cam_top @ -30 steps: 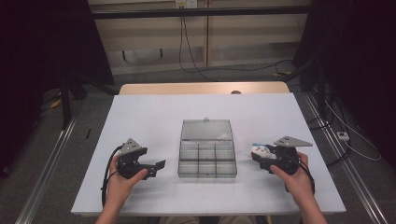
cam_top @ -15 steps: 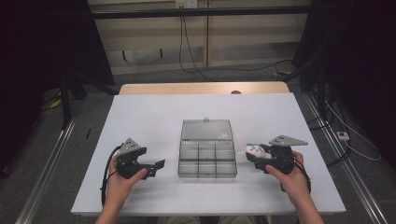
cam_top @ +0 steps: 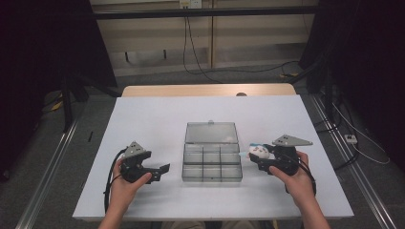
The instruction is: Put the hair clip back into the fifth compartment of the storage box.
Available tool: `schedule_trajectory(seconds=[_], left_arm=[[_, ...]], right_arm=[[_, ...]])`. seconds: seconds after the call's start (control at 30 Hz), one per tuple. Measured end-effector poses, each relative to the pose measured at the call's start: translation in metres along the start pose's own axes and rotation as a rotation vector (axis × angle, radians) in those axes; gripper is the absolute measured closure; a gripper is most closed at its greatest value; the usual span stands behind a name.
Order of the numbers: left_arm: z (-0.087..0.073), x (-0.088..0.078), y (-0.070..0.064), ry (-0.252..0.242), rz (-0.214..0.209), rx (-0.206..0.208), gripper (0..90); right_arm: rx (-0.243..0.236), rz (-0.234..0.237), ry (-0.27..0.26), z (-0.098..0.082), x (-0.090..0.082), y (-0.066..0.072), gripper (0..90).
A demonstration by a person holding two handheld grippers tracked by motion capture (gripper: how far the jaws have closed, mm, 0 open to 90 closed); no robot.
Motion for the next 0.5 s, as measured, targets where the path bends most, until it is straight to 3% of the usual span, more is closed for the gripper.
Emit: schedule_trajectory(seconds=[0.2, 0.5], left_arm=[[0.000, -0.001, 0.000, -0.005, 0.003, -0.008, 7.2], [0.000, 0.000, 0.000, -0.004, 0.001, -0.008, 7.2]], right_arm=[[-0.029, -0.002, 0.001, 0.005, 0.000, 0.007, 33.3], [-0.024, 0.027, -0.006, 0.010, 0.002, 0.013, 33.3]])
Point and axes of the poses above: each handheld gripper's, and its own axes: x roughly forward along the jaws, z roughly out of its top, y roughly to its left, the point moved 1 cm from there along x, roughly forward along the jaws, and after that the axes turned 1 degree about -x, right-handed, at the moved point
